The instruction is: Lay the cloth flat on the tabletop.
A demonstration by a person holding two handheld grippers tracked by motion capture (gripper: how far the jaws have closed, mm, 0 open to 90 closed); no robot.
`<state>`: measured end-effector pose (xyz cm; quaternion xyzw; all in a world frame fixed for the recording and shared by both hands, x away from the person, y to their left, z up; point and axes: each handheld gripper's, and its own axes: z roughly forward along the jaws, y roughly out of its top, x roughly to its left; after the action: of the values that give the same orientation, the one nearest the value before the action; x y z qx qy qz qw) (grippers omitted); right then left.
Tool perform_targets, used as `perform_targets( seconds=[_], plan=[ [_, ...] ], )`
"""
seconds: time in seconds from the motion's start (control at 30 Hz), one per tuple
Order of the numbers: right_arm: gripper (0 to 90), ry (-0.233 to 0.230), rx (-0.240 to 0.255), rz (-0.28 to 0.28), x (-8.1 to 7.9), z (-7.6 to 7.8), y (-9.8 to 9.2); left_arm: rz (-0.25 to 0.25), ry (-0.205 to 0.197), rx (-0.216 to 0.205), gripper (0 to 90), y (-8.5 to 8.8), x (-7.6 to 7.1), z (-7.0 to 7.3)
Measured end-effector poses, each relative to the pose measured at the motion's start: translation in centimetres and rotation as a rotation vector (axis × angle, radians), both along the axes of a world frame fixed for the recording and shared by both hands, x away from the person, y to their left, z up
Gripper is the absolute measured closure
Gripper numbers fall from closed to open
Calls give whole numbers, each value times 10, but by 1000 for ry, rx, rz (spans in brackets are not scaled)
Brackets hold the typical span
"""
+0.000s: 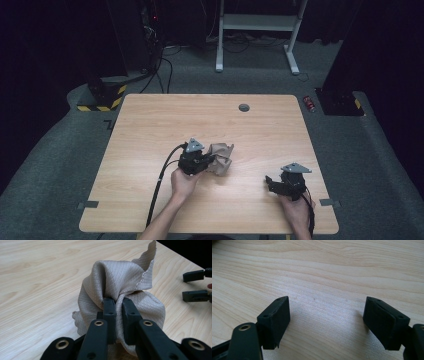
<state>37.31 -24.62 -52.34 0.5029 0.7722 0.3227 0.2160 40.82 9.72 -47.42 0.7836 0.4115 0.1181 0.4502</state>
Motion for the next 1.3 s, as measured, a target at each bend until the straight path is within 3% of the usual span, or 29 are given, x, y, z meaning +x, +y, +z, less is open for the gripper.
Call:
perform_targets(
  seconds=[0.3,0.63,0.93,1.0,1.1,1.23,1.3],
  plan=[
    [214,0,0,0,0,0,0,-16,33,6,823,-18,9,-17],
    [216,-1,-1,-2,0,0,0,-19,36,19,756,-19,12,-22],
    [228,-3,-1,-5,0,0,0,-9,22,39,531,-14,7,-17],
    [231,-4,-1,-8,0,0,0,-1,27,28,506,-12,6,-17],
    [257,-10,-2,-15,-1,0,-1,-1,19,51,478,-9,2,-15],
    [422,-25,3,-9,-4,1,0,-1,-3,96,459,-3,-7,-11],
    [445,-35,-4,3,-5,1,2,-2,-4,99,455,-2,-9,-10]
  ],
)
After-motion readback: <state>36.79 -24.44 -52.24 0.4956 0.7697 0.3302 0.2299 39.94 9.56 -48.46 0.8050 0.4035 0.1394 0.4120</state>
